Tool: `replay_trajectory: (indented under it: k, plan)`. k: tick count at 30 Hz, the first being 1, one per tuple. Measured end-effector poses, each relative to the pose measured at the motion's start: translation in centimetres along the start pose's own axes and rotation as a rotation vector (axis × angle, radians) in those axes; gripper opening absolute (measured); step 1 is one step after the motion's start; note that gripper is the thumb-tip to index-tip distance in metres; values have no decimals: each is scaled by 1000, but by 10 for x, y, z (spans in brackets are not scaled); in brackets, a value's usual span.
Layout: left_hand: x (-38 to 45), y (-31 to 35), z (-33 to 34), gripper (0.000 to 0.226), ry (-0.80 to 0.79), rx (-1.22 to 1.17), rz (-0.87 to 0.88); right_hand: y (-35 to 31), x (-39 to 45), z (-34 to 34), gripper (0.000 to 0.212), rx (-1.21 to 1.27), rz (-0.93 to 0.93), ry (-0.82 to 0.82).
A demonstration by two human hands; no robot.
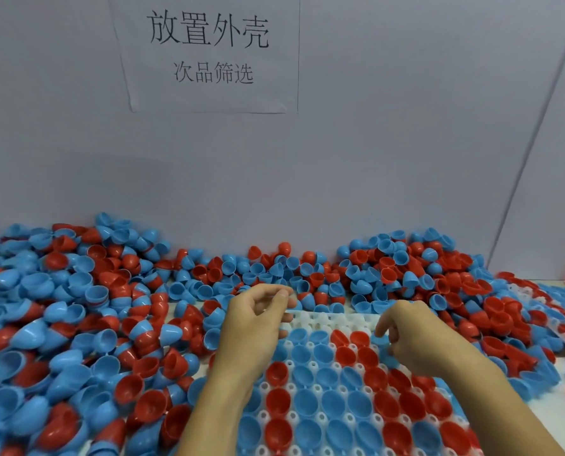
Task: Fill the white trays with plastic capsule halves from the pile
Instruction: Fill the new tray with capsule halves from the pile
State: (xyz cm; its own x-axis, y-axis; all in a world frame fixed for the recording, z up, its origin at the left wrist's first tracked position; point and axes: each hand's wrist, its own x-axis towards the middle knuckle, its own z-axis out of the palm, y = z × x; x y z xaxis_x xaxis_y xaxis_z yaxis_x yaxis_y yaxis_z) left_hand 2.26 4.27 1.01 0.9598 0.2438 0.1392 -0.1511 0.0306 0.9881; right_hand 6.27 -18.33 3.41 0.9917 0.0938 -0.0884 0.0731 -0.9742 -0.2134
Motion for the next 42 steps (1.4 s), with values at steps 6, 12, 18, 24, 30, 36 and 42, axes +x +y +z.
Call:
replay_trajectory:
  k: [6,12,18,24,30,36,42]
  plan:
    - [0,1,-3,20,38,17,-12,-43,-12,13,23,92,-168,6]
    - [-2,6,2,21,97,-53,61,-49,-17,20,25,87,-204,164]
    - [-15,47,-2,30,293,-408,416,-138,-69,26,37,1095,-416,-130]
    - [-22,69,-28,27,359,-413,691,-161,-82,35,60,1349,-379,-216]
    - [-34,67,8,36,140,-139,832,-136,-71,14,72,1657,-335,-521]
    - [-16,64,5,34,106,176,772,-90,-58,-14,75,1506,-373,-737]
    - [83,45,-46,23,74,1123,186,-48,-41,-34,50,1822,-306,-314]
